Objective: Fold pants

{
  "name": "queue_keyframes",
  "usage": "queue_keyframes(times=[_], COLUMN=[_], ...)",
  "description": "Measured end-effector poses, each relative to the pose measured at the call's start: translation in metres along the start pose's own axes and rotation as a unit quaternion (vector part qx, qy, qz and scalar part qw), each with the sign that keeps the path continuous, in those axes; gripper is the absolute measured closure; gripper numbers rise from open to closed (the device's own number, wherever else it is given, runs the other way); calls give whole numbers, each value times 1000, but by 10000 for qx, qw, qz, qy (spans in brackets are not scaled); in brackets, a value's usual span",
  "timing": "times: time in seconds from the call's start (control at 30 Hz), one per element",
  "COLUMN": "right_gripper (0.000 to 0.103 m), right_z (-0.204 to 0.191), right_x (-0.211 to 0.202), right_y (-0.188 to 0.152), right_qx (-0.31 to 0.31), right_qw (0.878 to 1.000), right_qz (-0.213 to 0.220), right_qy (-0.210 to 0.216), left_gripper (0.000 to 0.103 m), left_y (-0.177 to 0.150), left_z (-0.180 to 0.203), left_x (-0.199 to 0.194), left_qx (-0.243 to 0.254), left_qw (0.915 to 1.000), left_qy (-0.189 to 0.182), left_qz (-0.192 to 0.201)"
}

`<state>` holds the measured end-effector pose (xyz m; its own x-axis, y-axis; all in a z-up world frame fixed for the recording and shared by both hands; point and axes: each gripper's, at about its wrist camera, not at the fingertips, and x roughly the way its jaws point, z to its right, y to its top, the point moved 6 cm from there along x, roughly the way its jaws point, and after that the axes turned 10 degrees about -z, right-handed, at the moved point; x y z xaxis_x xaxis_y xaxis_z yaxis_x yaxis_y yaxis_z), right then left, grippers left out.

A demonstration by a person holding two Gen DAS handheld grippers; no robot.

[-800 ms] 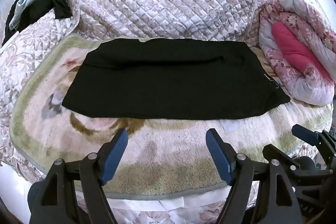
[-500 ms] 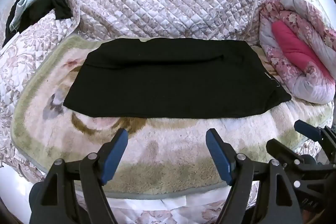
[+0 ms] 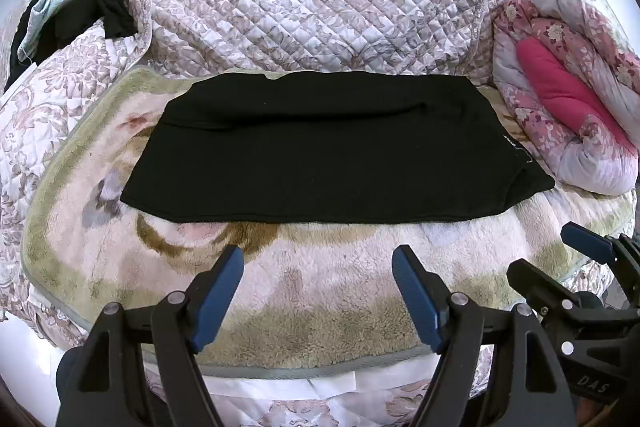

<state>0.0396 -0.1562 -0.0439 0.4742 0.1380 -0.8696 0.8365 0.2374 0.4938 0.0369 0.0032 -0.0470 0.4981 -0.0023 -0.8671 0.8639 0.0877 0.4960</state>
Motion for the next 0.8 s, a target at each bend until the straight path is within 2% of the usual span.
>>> queue_keyframes(times=[0.8], right_gripper=[19], right_z=[-4], right_x=[3], right_y=[1], right_qx=[31], right_qw=[9999], right_qz=[-2], right_qy=[112], left_gripper=[24], left_y=[-3], left_z=[1], left_x=[6], left_qx=[33], left_qw=[10000], left_qy=[36], left_qz=[-55])
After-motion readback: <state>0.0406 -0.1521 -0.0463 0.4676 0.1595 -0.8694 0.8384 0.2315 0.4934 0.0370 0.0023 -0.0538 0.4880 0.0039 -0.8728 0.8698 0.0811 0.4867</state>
